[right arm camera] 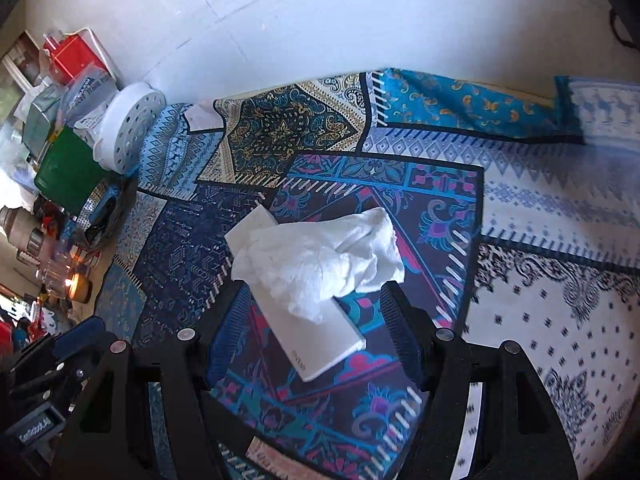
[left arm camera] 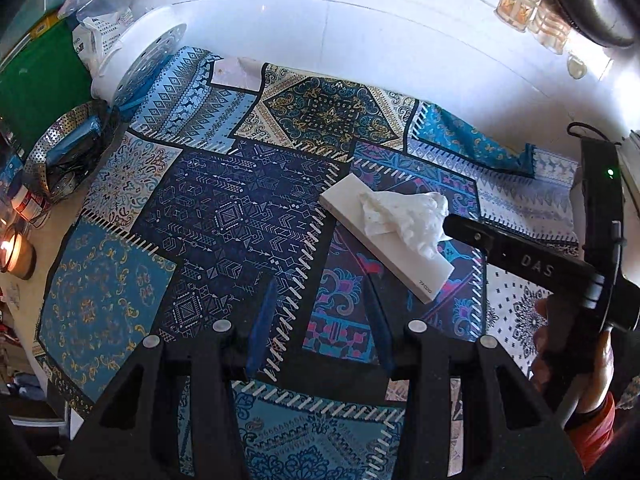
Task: Collect trash
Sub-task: 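Pinch the white tissue with the right tool, lifting it off the white box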
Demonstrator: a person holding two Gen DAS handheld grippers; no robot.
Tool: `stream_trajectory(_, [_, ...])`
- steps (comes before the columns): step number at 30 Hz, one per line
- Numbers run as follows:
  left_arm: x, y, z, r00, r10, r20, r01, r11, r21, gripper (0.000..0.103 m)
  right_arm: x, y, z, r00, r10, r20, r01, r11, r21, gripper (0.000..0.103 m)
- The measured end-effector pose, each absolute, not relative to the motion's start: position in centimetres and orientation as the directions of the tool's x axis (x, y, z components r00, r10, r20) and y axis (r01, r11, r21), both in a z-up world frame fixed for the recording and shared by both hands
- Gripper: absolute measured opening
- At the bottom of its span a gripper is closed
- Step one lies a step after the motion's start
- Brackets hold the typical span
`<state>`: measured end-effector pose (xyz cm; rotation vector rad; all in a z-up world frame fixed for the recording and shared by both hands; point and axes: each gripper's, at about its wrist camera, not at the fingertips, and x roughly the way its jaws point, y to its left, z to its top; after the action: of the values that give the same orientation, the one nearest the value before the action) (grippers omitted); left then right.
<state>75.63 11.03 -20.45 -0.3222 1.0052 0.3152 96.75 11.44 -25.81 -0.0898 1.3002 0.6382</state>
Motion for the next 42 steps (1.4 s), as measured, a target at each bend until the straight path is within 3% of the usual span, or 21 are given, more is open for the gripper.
stream_trajectory(8, [77.8,11.8,-22.9,0.444,0.102,-0.89,-0.42,0.901,-0.106,0.044,98.5,13.1,-30.4,0.033,0.378,-0.925,-0.496,0.81,0.313,0.063])
stream_trajectory(11, [78.8,11.9,-23.6,0.435,0.092,-0.896,-0.417,0.902,-0.11,0.044,98.4,12.9,-30.3,0.057,0.382,-0.922,-0.518,0.801,0.299,0.038])
stream_trajectory(12, [79.1,11.9,-23.8,0.432,0.085,-0.898,-0.417,0.902,-0.115,0.044,98.6,12.7,-30.4,0.023,0.416,-0.909,-0.512,0.786,0.347,0.025])
stream_trajectory(15, [80.2,11.9,-24.5,0.425,0.054,-0.904,-0.421,0.896,-0.144,0.044,99.3,11.9,-30.7,-0.007,0.468,-0.883,-0.472,0.778,0.416,0.012])
stream_trajectory(22, [84.8,9.6,-25.2,0.408,0.034,-0.912,-0.423,0.893,-0.156,0.044,99.7,8.6,-27.3,0.159,0.412,-0.897,-0.462,0.834,0.301,0.011])
stream_trajectory(26, [87.5,8.2,-25.8,0.403,0.001,-0.915,-0.429,0.884,-0.188,0.05,99.8,5.9,-25.3,0.24,0.354,-0.904,-0.439,0.87,0.224,0.011])
stream_trajectory(30, [89.4,7.3,-27.1,0.391,-0.032,-0.92,-0.456,0.862,-0.223,0.051,99.9,3.4,-24.2,0.265,0.353,-0.897,-0.407,0.884,0.228,0.011])
stream_trajectory(35, [90.8,5.9,-27.2,0.407,0.106,-0.907,-0.461,0.881,-0.104,0.057,99.7,1.7,-23.6,0.279,0.346,-0.896,-0.386,0.895,0.225,0.011])
stream_trajectory(39, [91.4,4.5,-27.9,0.358,0.271,-0.893,-0.44,0.893,0.095,0.057,99.3,1.4,-23.4,0.276,0.358,-0.892,-0.382,0.893,0.24,0.011])
stream_trajectory(42, [90.7,4.8,-28.0,0.351,0.304,-0.886,-0.455,0.882,0.122,0.057,98.9,1.5,-23.3,0.272,0.363,-0.891,-0.394,0.887,0.241,0.011])
